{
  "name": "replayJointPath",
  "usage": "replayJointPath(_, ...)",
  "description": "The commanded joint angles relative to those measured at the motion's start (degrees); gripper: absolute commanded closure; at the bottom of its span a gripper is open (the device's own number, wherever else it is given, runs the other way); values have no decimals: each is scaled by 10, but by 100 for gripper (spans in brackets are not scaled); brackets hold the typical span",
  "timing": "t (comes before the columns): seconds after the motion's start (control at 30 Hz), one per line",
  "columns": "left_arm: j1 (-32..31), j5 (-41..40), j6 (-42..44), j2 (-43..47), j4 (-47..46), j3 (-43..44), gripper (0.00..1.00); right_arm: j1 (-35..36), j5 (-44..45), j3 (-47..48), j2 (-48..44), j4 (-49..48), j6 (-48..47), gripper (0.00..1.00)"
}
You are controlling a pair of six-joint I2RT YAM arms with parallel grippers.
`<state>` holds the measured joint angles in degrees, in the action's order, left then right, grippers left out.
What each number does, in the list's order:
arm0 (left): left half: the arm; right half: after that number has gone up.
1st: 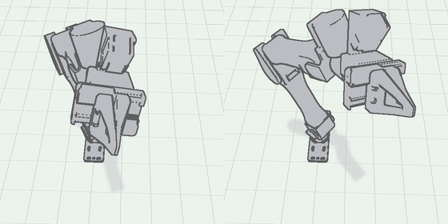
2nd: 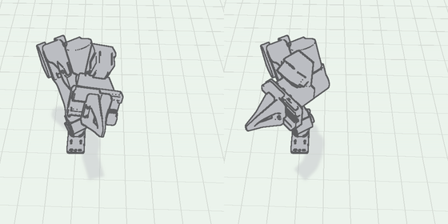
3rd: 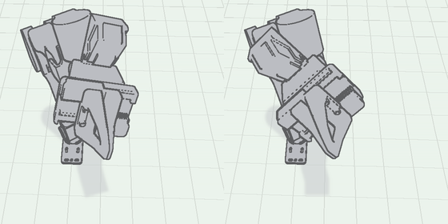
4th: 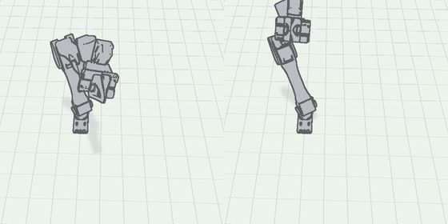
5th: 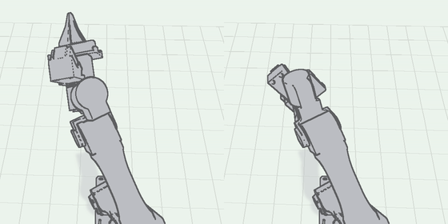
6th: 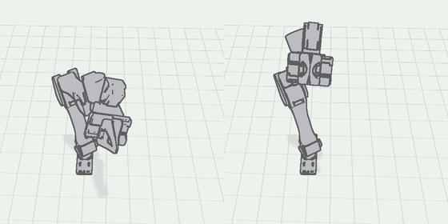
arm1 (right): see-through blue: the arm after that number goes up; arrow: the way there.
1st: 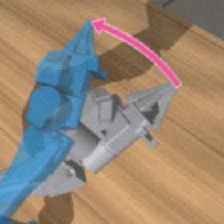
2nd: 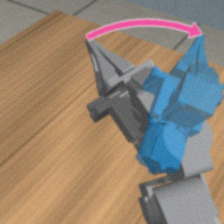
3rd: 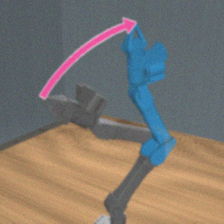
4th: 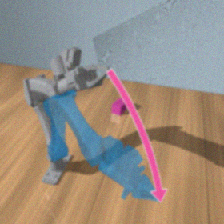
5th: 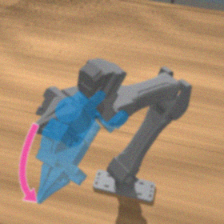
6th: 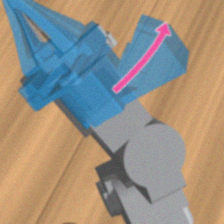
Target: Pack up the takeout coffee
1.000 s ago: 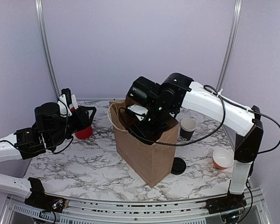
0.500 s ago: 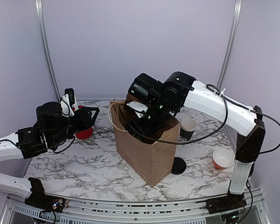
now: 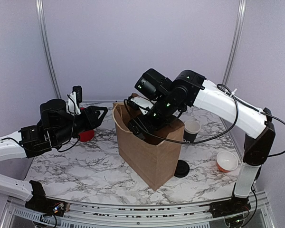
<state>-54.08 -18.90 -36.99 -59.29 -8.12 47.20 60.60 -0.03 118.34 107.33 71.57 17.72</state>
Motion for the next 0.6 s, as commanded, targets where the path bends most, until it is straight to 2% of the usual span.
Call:
replayJointPath(0.0,3,4,8,-5,-6,24,54,-8,18,32,-24,-9,-11,0)
replayJointPath(0.57,3,-25,27,-8,32,50,54,-21,39,62,-42,-19,-30,0)
